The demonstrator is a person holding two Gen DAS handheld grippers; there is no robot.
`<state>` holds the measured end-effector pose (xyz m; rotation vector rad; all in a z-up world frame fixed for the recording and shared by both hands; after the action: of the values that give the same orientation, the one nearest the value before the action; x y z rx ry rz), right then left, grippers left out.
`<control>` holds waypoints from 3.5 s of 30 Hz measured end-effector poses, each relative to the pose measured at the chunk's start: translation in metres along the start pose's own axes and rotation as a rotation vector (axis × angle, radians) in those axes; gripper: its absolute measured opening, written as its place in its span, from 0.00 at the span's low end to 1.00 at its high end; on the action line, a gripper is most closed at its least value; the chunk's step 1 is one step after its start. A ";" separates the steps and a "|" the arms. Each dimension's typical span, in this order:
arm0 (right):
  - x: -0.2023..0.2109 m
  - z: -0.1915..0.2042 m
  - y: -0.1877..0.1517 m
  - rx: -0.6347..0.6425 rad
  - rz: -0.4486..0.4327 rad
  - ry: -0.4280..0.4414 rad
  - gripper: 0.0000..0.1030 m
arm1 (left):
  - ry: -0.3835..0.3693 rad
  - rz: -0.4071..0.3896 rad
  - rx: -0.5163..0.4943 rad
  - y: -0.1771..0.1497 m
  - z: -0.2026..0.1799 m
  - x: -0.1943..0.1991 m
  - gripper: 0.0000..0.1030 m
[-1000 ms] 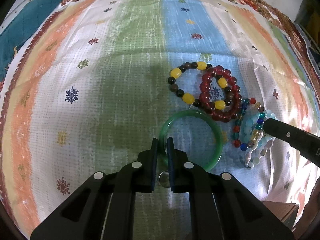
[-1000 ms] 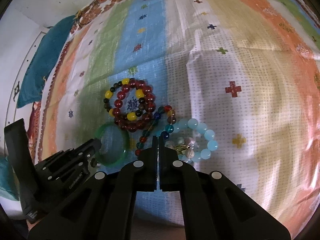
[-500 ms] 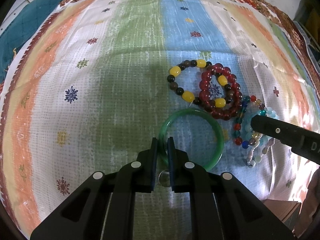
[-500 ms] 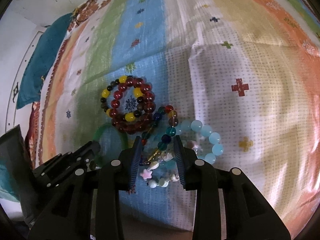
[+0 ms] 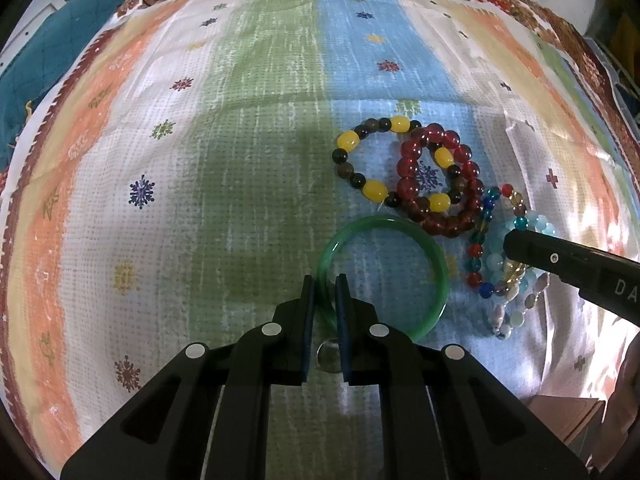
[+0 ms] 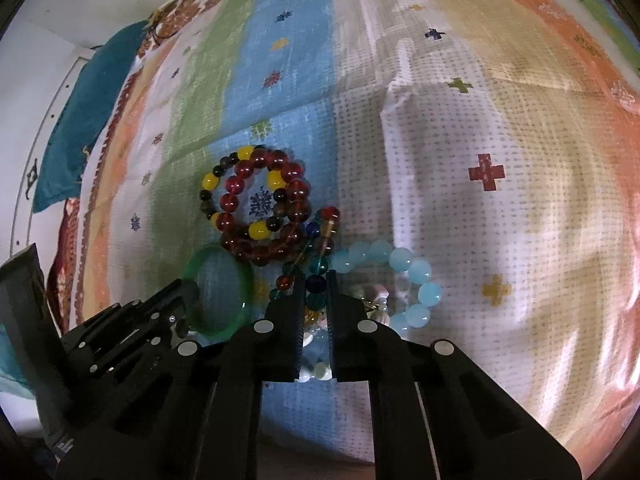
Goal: Organize jewelry
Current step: 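Close right tool on multicolour bead bracelet while left tool holds the bangle, then carry bangle and bracelet over the silver tin and open both tools, then close left tool on silver ring while right tool approaches white bead bracelet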
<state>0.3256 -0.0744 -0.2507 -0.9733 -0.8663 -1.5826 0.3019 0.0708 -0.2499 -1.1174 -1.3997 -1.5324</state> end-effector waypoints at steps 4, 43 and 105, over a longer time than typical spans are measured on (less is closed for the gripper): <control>0.005 0.003 0.000 0.014 -0.012 0.003 0.10 | -0.008 -0.008 0.013 0.001 0.003 0.006 0.08; 0.118 0.026 -0.031 0.244 -0.293 -0.074 0.10 | 0.023 -0.154 -0.041 -0.002 -0.031 0.103 0.09; 0.161 0.007 -0.121 0.228 -0.318 0.031 0.40 | 0.059 -0.297 0.048 -0.078 -0.043 0.181 0.30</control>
<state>0.1873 -0.1067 -0.1081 -0.6702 -1.1960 -1.7128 0.1649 0.0398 -0.1047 -0.8559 -1.6074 -1.7125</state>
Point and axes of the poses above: each gripper's, at about its wrist camera, not at the fingertips, and x roughly against the way its jaws point, z to its left, y to its top, the point moved 9 cm from there along -x, roughly the way its jaws point, and after that the axes turned 13 degrees about -x, right-handed, at the moved point
